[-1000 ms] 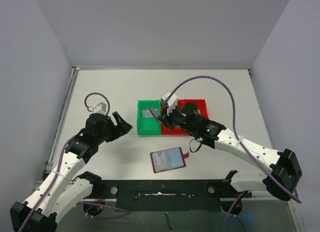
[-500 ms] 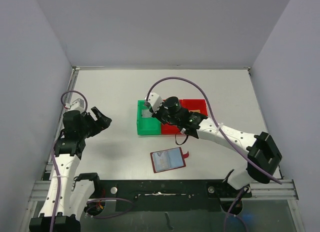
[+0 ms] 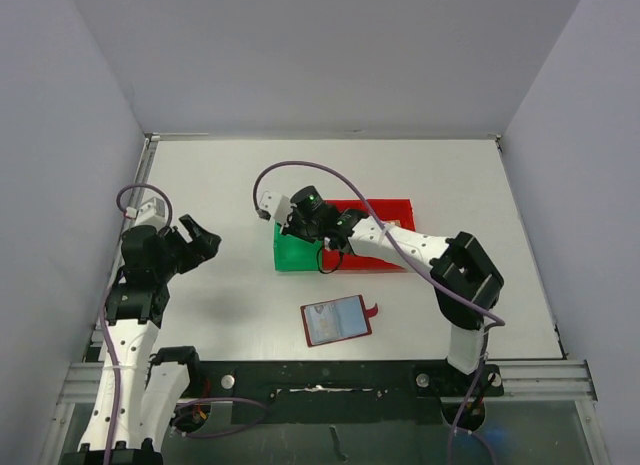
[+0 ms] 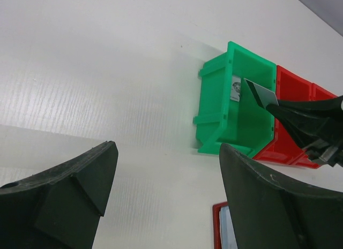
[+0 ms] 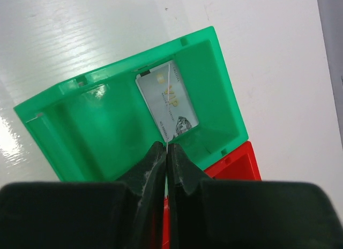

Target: Take the credit cards out of the card holder

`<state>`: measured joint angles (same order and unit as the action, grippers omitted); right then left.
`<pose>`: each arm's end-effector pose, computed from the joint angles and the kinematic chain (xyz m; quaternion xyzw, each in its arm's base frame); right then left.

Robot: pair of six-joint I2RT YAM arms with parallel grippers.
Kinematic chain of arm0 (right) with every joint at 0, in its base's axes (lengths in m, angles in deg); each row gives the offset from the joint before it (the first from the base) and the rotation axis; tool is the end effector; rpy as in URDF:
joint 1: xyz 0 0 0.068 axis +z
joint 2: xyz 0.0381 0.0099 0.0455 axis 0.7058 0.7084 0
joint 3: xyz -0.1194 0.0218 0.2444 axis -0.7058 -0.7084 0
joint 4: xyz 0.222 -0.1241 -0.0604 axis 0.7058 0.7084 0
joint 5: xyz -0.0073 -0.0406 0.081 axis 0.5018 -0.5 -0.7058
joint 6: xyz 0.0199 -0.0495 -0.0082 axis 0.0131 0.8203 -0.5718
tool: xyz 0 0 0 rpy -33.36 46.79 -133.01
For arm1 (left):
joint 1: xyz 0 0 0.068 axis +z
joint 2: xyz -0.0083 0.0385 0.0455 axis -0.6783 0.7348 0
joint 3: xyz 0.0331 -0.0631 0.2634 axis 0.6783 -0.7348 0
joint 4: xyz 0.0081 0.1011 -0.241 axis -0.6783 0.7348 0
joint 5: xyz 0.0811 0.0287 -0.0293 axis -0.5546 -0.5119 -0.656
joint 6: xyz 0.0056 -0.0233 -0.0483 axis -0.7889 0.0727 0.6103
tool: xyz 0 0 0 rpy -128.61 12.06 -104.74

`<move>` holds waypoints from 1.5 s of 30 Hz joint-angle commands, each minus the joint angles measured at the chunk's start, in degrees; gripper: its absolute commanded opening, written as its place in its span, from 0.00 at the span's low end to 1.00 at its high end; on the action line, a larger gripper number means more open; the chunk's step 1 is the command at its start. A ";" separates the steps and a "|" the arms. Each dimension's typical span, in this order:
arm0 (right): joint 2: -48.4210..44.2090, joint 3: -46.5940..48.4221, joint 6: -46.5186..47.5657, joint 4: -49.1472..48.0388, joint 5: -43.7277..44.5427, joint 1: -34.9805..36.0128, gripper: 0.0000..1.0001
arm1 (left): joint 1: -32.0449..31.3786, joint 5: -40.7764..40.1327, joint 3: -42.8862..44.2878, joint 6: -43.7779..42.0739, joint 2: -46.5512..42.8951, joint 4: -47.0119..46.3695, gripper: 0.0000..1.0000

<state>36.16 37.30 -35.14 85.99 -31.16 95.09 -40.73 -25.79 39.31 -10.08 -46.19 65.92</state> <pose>0.2673 0.3158 0.2443 -0.5232 0.7380 0.0618 0.4216 0.1583 -0.0009 0.2843 -0.1974 0.8383 -0.1987 0.4678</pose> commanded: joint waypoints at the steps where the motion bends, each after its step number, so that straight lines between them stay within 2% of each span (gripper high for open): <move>1: 2.68 6.23 5.86 -0.43 3.93 -0.48 0.00 | 0.32 -0.98 0.23 -1.43 -1.62 -3.11 0.77; 4: 4.98 7.36 7.84 -0.59 5.43 -1.34 0.00 | 0.31 -1.33 0.13 -1.35 -2.46 -3.22 0.77; 17: 11.14 12.77 15.49 4.67 0.35 -2.92 0.01 | 0.31 -1.36 -0.05 -1.26 -3.76 -3.40 0.77; 32: 17.25 15.43 20.37 3.38 4.16 -2.95 0.06 | 0.31 -1.73 -0.14 -1.17 -4.71 -3.32 0.77; 42: 18.56 16.09 18.92 5.15 0.91 -3.92 0.26 | 0.31 -1.25 -0.22 -1.26 -4.00 -3.52 0.77; 45: 18.48 16.23 18.67 5.64 0.26 -4.05 0.27 | 0.31 -0.91 -0.33 -1.30 -3.61 -3.66 0.77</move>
<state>54.96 51.00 -16.01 91.73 -29.46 91.62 -40.73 -27.05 38.54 -10.26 -50.06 65.77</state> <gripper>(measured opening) 0.263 0.761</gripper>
